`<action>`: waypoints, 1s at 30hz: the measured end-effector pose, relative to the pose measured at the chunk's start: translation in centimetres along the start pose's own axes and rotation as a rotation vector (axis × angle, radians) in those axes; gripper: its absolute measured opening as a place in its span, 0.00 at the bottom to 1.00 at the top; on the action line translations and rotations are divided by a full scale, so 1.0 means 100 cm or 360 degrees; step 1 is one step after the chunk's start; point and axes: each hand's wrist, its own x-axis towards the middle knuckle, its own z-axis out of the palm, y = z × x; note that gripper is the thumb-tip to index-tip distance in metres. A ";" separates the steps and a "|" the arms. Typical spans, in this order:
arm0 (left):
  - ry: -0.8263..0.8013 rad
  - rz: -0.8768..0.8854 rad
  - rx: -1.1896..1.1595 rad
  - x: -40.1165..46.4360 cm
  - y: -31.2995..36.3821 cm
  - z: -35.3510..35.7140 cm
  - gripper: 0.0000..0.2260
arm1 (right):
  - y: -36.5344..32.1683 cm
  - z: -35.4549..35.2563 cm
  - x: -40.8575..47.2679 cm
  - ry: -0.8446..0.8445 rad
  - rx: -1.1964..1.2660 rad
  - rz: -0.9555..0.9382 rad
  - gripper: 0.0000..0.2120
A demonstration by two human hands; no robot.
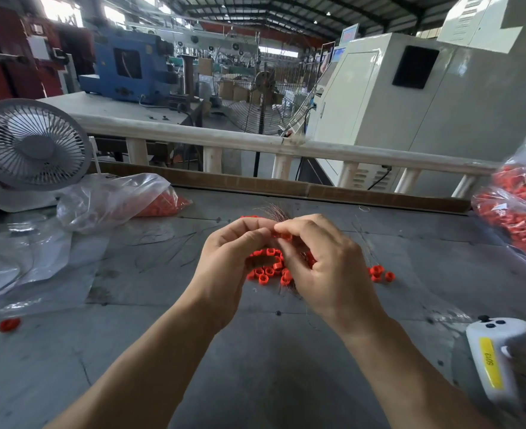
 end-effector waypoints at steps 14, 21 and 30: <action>0.0044 0.0221 -0.0022 0.000 0.007 0.000 0.11 | 0.005 -0.004 -0.003 -0.0028 0.0202 0.0113 0.07; 0.0149 0.0184 0.0168 0.004 0.010 -0.008 0.11 | 0.017 -0.002 -0.007 -0.0152 0.0115 0.0342 0.08; 0.0046 -0.0031 0.0790 0.002 0.000 -0.007 0.08 | 0.074 -0.014 -0.014 0.0266 -0.0380 0.1060 0.04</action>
